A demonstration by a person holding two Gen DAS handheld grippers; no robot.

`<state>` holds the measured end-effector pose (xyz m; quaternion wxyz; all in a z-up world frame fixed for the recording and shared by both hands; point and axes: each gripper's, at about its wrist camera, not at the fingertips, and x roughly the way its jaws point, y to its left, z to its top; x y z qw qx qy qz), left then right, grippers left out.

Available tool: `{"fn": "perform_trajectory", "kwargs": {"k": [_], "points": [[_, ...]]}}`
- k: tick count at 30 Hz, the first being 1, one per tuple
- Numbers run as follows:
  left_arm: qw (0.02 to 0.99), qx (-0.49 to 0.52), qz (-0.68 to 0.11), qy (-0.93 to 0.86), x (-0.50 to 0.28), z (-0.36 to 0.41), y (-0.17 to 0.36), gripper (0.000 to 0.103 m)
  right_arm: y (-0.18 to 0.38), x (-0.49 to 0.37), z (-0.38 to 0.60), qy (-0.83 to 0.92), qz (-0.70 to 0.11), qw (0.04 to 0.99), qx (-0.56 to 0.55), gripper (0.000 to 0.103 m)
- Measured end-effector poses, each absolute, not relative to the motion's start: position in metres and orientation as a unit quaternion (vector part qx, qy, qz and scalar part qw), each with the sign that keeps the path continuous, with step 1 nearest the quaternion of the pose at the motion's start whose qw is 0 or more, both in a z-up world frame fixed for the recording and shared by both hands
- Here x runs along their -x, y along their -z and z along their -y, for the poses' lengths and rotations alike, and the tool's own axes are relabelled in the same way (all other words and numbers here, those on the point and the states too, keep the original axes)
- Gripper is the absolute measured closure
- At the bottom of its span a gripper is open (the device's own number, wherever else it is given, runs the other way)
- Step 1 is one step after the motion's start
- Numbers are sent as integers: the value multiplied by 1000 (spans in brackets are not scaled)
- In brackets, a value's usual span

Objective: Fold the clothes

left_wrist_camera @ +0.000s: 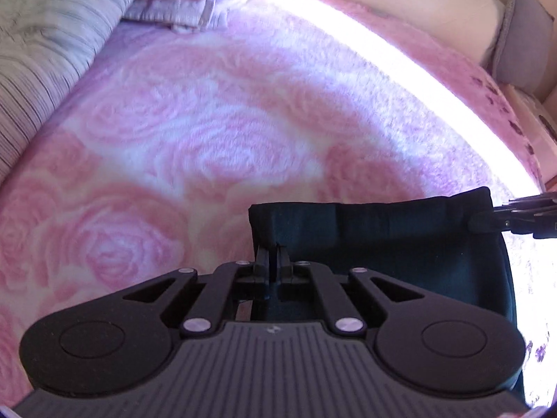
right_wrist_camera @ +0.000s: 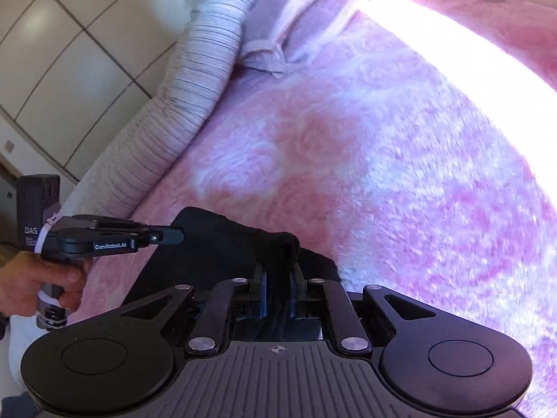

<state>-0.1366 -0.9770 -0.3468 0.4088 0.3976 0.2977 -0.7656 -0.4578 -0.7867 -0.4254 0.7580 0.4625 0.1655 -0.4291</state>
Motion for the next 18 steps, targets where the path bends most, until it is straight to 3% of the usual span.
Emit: {"fn": "perform_trajectory", "kwargs": {"k": [1, 3, 4, 5, 6, 8, 13, 18], "points": [[411, -398, -302, 762, 136, 979, 350, 95, 431, 459, 788, 432, -161, 750, -473, 93], [428, -388, -311, 755, 130, 980, 349, 74, 437, 462, 790, 436, -151, 740, -490, 90], [437, -379, -312, 754, 123, 978, 345, 72, 432, 462, 788, 440, -154, 740, -485, 88], [446, -371, -311, 753, 116, 975, 340, 72, 426, 462, 786, 446, -157, 740, -478, 79], [457, -362, -305, 753, 107, 969, 334, 72, 418, 462, 780, 458, -163, 739, -466, 62], [469, -360, -303, 747, 85, 950, 323, 74, 403, 463, 766, 478, -173, 737, -446, 49], [468, -383, -285, 744, 34, 882, 304, 77, 391, 462, 703, 453, -177, 728, -483, 40], [385, -433, -273, 768, 17, 789, 306, 73, 420, 436, 644, 409, -182, 689, -569, 33]]}}
